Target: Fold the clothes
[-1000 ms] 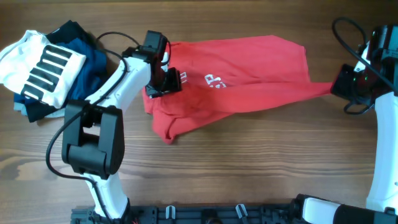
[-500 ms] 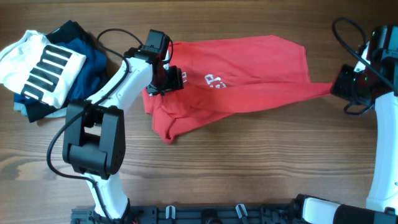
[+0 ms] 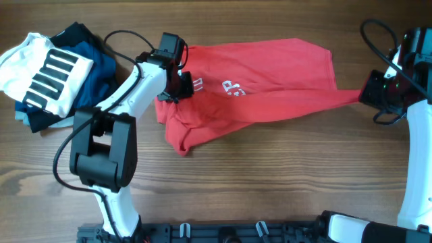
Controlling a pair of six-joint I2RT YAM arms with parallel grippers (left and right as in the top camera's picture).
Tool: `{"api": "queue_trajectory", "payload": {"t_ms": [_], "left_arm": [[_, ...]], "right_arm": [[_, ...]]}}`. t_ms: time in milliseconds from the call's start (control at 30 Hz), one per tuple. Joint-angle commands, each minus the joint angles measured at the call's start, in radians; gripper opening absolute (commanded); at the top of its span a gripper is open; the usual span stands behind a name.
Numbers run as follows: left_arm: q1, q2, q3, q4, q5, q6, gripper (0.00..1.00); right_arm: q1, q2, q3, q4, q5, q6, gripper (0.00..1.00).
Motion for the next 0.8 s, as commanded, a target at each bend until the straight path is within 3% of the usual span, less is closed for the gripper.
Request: {"api": "queue_trajectory", "payload": {"t_ms": [0, 300, 467, 767], "left_arm": [[-0.028, 0.018, -0.003, -0.006, -0.006, 0.0, 0.04], [-0.006, -0.162, -0.003, -0.075, -0.006, 0.0, 0.04], [0.022, -0.373, -0.003, -0.167, -0.006, 0.017, 0.04], [0.073, -0.814, 0.009, -0.174, -0.018, 0.082, 0.04]], "right_arm": [[-0.005, -0.019, -0.008, 0.001, 0.021, -0.014, 0.04], [-0.005, -0.019, -0.008, 0.001, 0.021, -0.013, 0.04], [-0.005, -0.019, -0.008, 0.0, 0.021, -0.013, 0.04], [-0.005, -0.073, 0.0, -0.013, -0.025, -0.013, 0.04]]}}
